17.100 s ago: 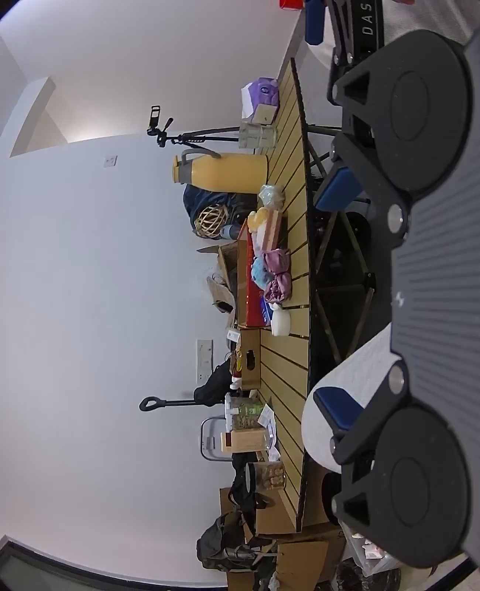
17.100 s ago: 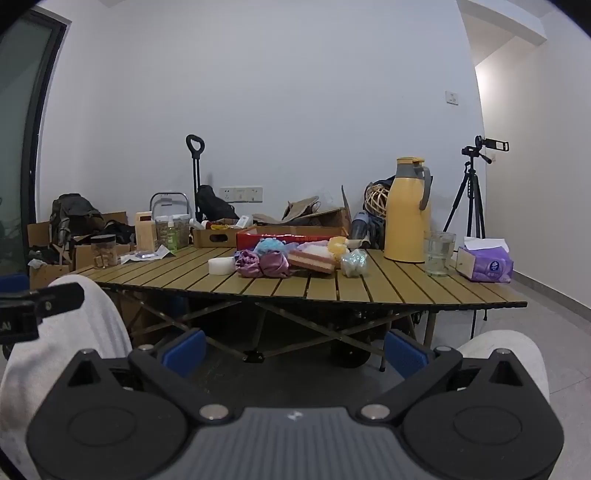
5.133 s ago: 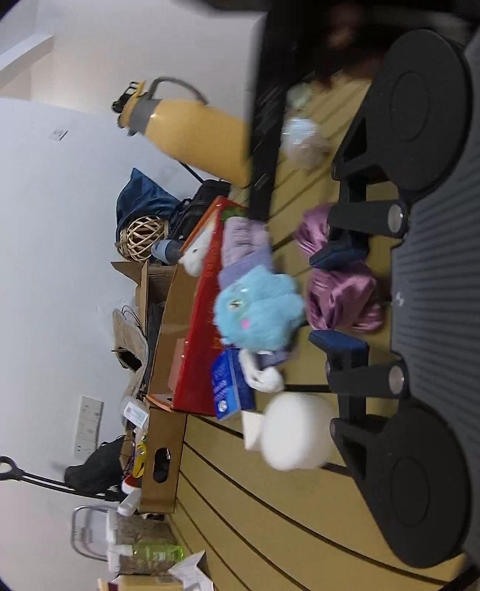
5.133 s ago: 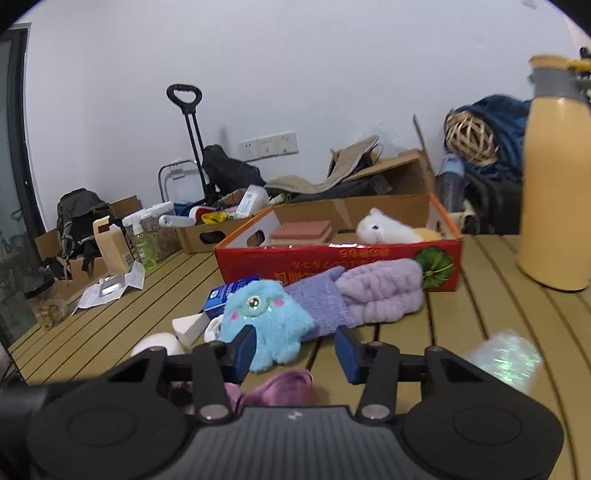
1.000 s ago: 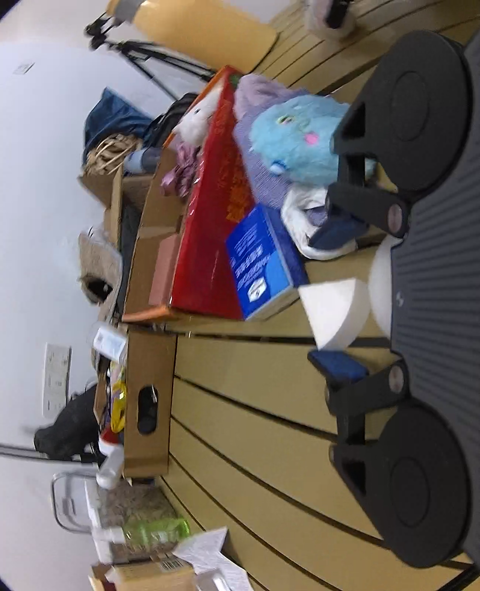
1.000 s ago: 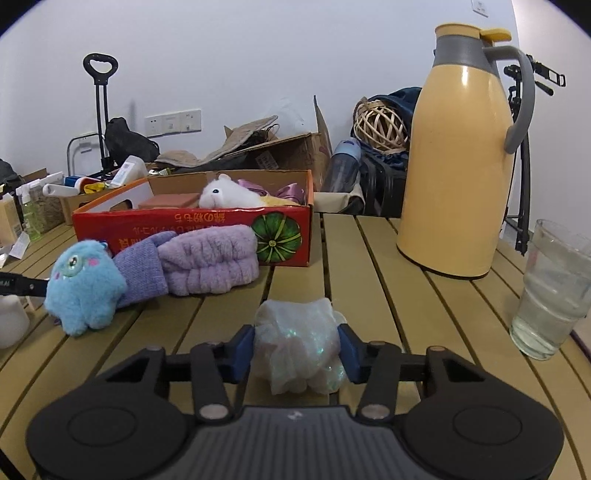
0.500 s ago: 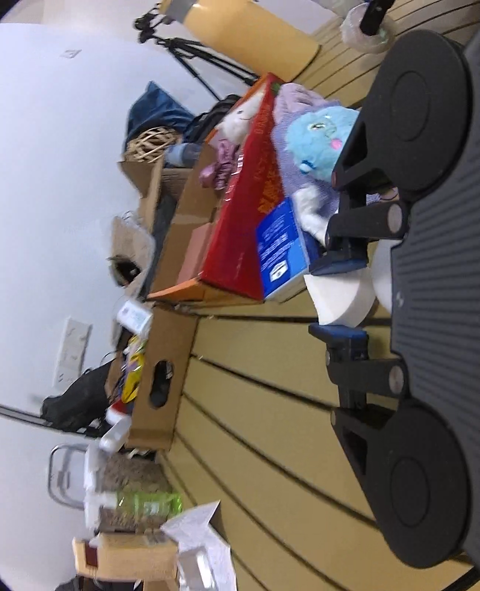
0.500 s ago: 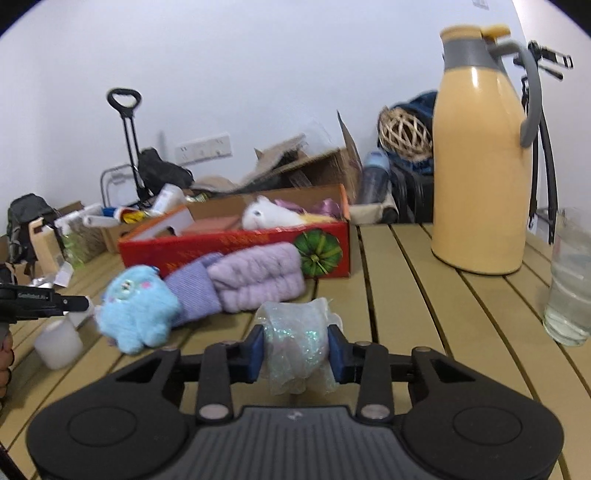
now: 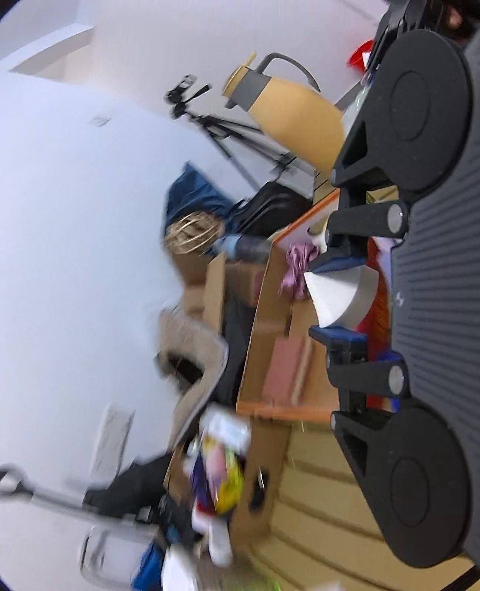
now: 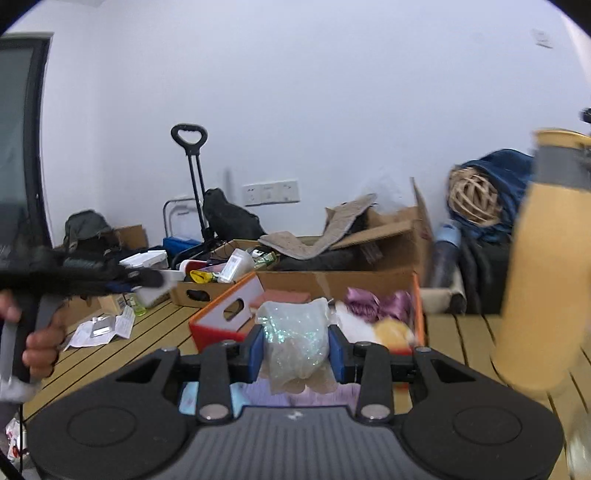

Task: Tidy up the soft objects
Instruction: 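Carry the bag and foam wedge into the cardboard box and open both grippers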

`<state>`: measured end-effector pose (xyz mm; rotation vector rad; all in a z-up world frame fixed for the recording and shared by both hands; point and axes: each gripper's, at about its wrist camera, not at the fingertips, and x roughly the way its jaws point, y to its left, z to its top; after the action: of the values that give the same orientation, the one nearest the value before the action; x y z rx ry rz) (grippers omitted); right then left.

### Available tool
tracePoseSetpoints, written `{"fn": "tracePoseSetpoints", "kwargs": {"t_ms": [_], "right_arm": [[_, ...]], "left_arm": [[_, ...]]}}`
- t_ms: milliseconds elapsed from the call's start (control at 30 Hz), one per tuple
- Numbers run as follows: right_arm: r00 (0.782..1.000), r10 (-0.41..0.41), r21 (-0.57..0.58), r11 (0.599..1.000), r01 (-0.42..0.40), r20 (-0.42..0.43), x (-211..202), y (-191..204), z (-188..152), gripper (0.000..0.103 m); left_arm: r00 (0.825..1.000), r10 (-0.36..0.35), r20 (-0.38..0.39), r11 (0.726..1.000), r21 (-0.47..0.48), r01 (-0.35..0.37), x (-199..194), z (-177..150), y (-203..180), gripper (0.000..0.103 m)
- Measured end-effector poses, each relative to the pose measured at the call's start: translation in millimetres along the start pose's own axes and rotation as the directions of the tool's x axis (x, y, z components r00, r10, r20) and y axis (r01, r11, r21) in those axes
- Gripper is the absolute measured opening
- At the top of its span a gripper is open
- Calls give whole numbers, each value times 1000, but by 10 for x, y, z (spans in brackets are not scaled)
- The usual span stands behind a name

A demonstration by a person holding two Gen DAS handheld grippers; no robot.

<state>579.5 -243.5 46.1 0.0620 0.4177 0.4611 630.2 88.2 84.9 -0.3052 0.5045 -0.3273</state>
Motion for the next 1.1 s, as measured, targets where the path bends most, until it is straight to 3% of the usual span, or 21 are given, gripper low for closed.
{"fn": "tracePoseSetpoints", "kwargs": {"t_ms": [167,267,367,400,433,500,600,667,800,967,1100], "right_arm": [[995,2,22,1000,1,-96,915,-296,469,36],[985,-14,94,995,31,-169,1554,-574,573,36],[965,-63,78,993,85,-256,2115,-752,526,36],[956,-81,64,993,103,-282,2286,-794,493,36],[950,-84,59,993,106,-301,2388,-818,457,39],[935,-80,80,990,114,-345,2567,-893,376,50],[935,-89,70,990,121,-344,2604,-902,281,55],[937,-98,74,989,130,-335,2553,-886,299,62],[952,-116,68,988,141,-285,2203,-856,489,62],[968,-143,37,987,154,-205,1411,-730,787,68],[981,-160,33,986,164,-107,628,-495,806,75]], "left_arm": [[992,28,-120,1000,-1,-28,1197,443,-58,31],[976,74,-203,996,-24,-81,1972,470,-37,31],[954,140,-265,989,0,-145,2619,432,5,34],[947,153,-282,987,-7,-161,2750,399,51,38],[944,157,-290,985,-27,-172,2859,362,107,51],[942,158,-296,984,-35,-175,2921,305,133,61],[949,140,-281,988,-24,-153,2868,303,126,67],[956,165,-241,984,-20,-175,2738,362,103,69],[966,155,-208,987,-1,-159,2290,533,17,73],[980,147,-136,989,44,-142,1397,700,-166,82],[991,134,-15,982,134,-131,499,515,-367,88]]}}
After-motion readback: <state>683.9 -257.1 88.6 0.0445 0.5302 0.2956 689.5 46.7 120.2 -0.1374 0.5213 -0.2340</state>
